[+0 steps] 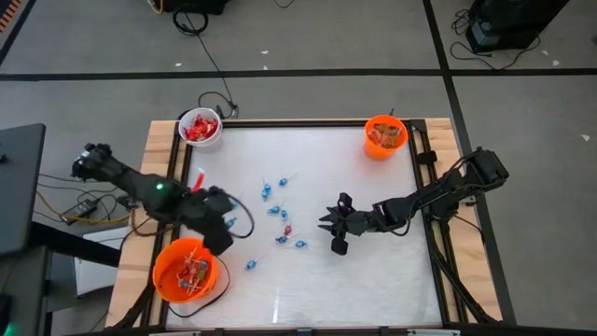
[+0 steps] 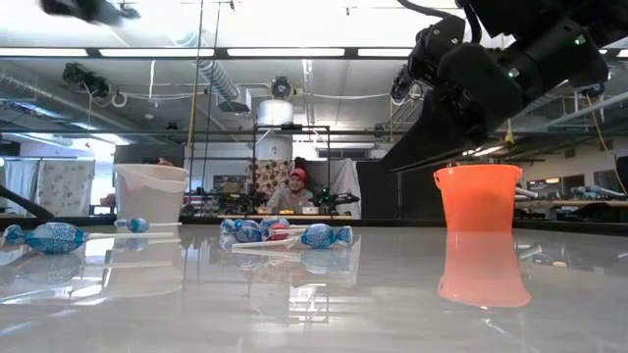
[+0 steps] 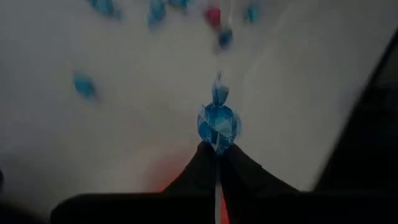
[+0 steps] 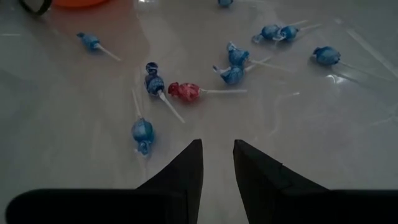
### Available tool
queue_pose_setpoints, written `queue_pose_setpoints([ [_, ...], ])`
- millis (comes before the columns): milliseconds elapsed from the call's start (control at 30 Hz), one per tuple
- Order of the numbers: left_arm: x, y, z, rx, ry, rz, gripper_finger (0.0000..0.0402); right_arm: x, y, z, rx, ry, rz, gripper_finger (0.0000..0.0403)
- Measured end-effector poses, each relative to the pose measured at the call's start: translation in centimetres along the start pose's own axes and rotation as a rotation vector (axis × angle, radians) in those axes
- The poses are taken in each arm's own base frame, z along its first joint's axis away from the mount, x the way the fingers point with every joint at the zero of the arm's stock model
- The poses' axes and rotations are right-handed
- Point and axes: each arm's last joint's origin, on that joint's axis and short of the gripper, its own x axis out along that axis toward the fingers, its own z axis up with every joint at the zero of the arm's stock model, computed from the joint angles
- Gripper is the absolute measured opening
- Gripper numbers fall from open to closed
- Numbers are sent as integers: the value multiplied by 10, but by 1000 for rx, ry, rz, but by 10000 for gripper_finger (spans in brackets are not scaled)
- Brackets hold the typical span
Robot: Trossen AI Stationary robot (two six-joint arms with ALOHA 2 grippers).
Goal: Sort candy by brand, put in halloween buckets
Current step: Put the blue lollipop into the bottom orange bucket
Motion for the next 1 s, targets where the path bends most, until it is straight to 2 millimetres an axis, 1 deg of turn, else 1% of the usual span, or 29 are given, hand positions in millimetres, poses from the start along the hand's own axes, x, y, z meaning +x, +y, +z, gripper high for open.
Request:
queue_pose_setpoints([
  [100,-8,-7,-19,-52,94,-20,15,0,0,1,2,-6,3,103],
  [200,-9,-12,-39,-105,152,-17,16,0,0,0,-21,-3,8,103],
  [300,-5,-15,-55,-155,178,-1,16,0,0,0,-27,-3,8,103],
  [433,0,-14,-71,-233,233,30,16,0,0,1,-70,-10,9,103],
  [600,15,-10,-90,-267,335,81,24,0,0,4,-92,-31,13,103],
  [700,26,-6,-98,-262,376,101,41,1,-2,9,-104,-71,13,103],
  [867,45,-5,-106,-278,374,83,88,4,-9,15,-104,-104,-7,103],
  [1000,49,-4,-108,-281,373,71,129,7,-17,17,-105,-96,5,103],
])
